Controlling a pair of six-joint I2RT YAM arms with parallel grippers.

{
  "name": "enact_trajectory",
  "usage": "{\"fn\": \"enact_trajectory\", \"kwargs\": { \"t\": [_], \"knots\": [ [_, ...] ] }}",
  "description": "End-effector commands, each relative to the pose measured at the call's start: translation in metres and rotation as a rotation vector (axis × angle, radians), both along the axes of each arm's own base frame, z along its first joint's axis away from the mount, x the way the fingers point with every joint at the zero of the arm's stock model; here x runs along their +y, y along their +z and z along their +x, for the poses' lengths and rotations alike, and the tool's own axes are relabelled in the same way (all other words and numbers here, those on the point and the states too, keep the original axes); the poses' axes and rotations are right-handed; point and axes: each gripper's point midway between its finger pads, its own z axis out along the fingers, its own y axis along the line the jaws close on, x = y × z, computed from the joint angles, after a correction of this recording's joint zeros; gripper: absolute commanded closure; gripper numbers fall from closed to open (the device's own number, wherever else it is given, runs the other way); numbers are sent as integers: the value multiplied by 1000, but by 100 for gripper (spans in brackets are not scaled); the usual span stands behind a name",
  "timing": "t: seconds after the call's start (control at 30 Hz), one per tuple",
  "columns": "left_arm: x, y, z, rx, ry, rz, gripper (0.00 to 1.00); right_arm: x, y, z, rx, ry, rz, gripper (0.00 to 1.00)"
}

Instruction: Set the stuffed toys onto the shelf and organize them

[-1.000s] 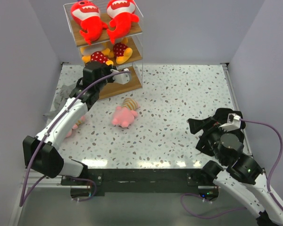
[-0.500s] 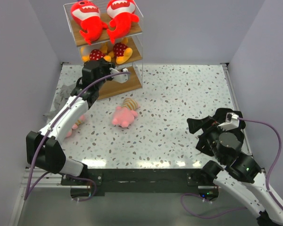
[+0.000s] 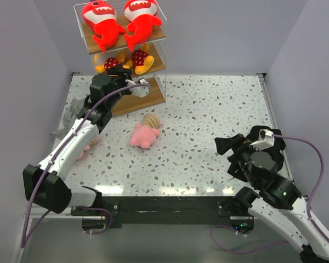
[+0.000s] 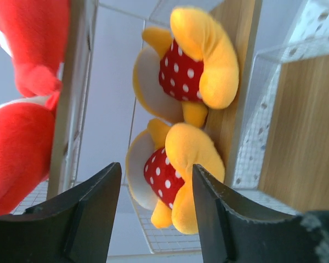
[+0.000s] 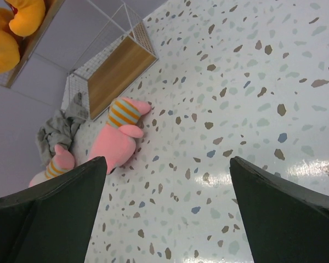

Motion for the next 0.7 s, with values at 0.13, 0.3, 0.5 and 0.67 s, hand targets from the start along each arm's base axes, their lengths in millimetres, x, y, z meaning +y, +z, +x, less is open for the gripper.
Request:
{"fn": "enact_trajectory", "kwargs": {
  "t": [0.13,0.3,0.5,0.67],
  "knots": [
    [-62,11,-67,99,-184,-421,38,14,5,0,42,38,48,2],
    [-67,-31,-93,397,-71,-807,39,16,-6,-4,82,60,24,2],
    [-49,-127,-112,683,307,-1110,38,17,-7,-12,73,102,27,2],
    [-57,-196,-135,914,442,-1117,36,16,-11,-17,83,122,6,2]
  ]
}}
